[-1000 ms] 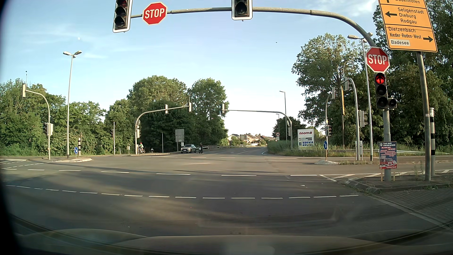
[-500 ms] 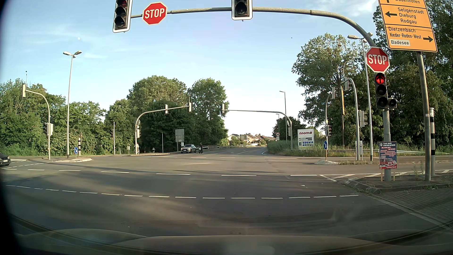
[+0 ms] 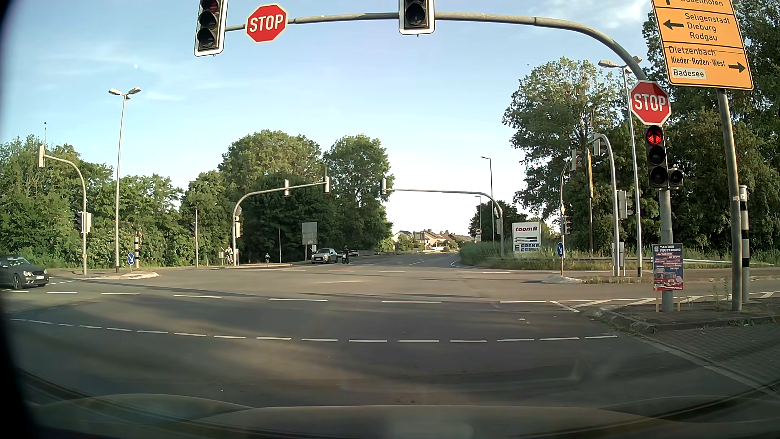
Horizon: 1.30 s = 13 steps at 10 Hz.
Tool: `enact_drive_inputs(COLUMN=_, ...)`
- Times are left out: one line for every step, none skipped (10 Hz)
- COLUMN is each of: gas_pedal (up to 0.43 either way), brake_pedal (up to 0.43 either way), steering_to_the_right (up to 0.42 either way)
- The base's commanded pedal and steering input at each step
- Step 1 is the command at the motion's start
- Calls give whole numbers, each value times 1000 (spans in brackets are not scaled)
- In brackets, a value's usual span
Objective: Follow the waypoints while adhering to traffic rules and regulations
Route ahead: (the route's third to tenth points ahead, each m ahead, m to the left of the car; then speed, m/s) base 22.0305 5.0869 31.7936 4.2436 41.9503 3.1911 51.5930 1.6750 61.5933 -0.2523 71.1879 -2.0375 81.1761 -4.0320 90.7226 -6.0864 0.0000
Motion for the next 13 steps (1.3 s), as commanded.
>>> enact_drive_inputs(gas_pedal=0, brake_pedal=305, steering_to_the_right=6)
enact_drive_inputs(gas_pedal=0, brake_pedal=305, steering_to_the_right=6)
enact_drive_inputs(gas_pedal=0, brake_pedal=305, steering_to_the_right=6)
enact_drive_inputs(gas_pedal=0, brake_pedal=305, steering_to_the_right=6)
enact_drive_inputs(gas_pedal=0, brake_pedal=305, steering_to_the_right=6)
enact_drive_inputs(gas_pedal=0, brake_pedal=305, steering_to_the_right=6)
enact_drive_inputs(gas_pedal=0, brake_pedal=305, steering_to_the_right=6)
enact_drive_inputs(gas_pedal=0, brake_pedal=305, steering_to_the_right=6)
enact_drive_inputs(gas_pedal=0, brake_pedal=305, steering_to_the_right=6)
enact_drive_inputs(gas_pedal=0, brake_pedal=305, steering_to_the_right=6)
enact_drive_inputs(gas_pedal=0, brake_pedal=305, steering_to_the_right=6)
enact_drive_inputs(gas_pedal=0, brake_pedal=305, steering_to_the_right=6)
enact_drive_inputs(gas_pedal=0, brake_pedal=305, steering_to_the_right=6)
